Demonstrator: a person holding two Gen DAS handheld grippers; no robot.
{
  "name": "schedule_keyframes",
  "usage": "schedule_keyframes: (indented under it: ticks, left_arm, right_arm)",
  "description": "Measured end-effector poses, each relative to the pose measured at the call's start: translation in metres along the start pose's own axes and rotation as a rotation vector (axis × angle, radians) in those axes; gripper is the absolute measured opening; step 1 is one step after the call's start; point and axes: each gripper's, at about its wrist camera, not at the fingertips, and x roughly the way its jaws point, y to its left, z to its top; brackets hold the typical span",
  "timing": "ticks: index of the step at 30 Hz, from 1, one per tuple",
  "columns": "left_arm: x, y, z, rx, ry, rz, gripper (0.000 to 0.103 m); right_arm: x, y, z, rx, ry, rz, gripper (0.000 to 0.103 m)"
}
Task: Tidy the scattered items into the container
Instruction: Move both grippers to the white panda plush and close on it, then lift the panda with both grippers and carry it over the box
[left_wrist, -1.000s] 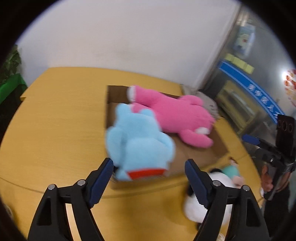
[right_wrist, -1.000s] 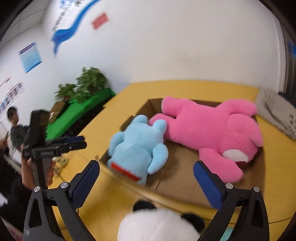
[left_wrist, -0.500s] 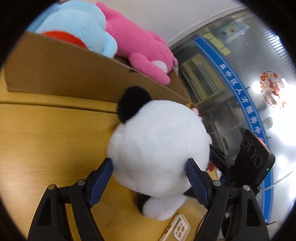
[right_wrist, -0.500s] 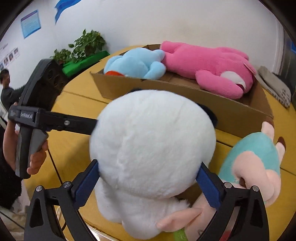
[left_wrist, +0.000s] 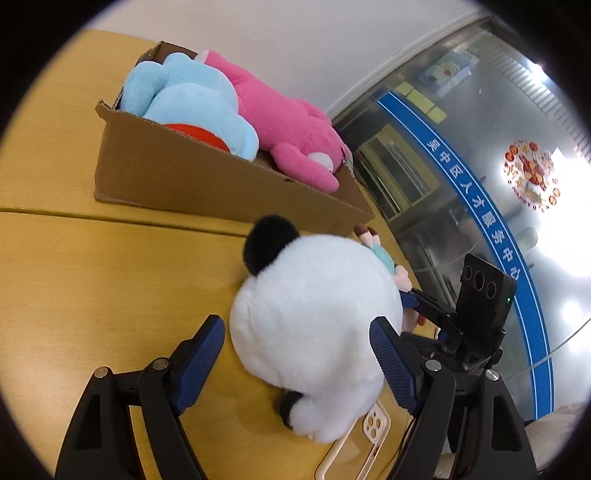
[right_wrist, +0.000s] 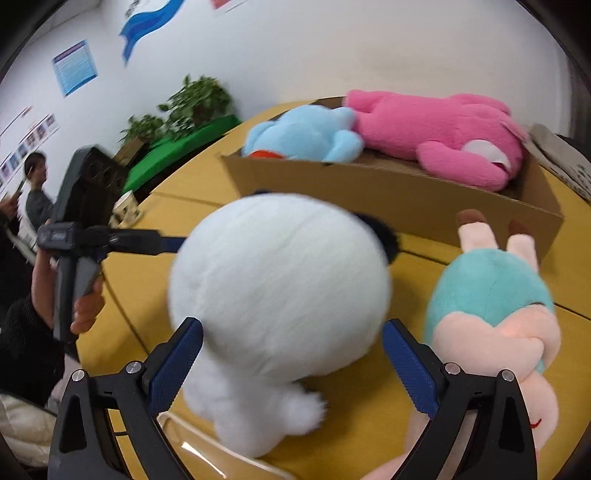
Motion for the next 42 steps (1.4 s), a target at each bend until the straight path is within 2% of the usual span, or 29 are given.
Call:
schedule_keyframes:
  ticks: [3,4,5,7,11,18,25,33,38,42]
  left_arm:
    - [0.022,0.004,0.006,-0.023,0.03,-0.031,0.08]
    - [0.031,0.007,0.006,-0.037,0.042,-0.052,0.08]
    - [0.035,0.008,0.005,-0.042,0.041,-0.058,0.08]
    - [0.035,0.009,0.003,-0.04,0.028,-0.057,0.08]
    - [0.029,0.005,-0.003,-0.023,0.022,-0.04,0.078]
    - [0.012,-0.007,-0.015,0.017,0.015,-0.005,0.078]
    - [0.009,-0.011,-0.02,0.03,0.015,0.013,0.078]
    - [0.002,-0.016,-0.02,0.04,0.0,0.031,0.079]
    - [-0.003,-0.016,-0.019,0.04,0.004,0.005,0.079]
    - [0.006,-0.017,-0.019,0.055,0.029,0.022,0.079]
  right_arm:
    - [0.005,-0.013,0.014,0.071,-0.001,0.037,0.1]
    - [0.01,-0.011,0.017,0.067,0.009,0.043,0.097]
    - [0.017,-0.008,0.018,0.055,0.022,0.044,0.089]
    - [0.021,-0.005,0.019,0.067,0.026,0.062,0.08]
    - [0.017,0.003,0.012,0.094,0.013,0.067,0.075]
    - [0.007,0.046,0.0,0.074,0.03,-0.037,0.078]
    - [0.004,0.053,-0.008,0.097,0.014,-0.078,0.08]
    - [0.002,0.047,-0.011,0.117,0.007,-0.062,0.084]
    - [0.003,0.038,-0.011,0.139,0.011,-0.045,0.096]
    - [0.012,0.033,-0.009,0.144,0.036,0.006,0.098]
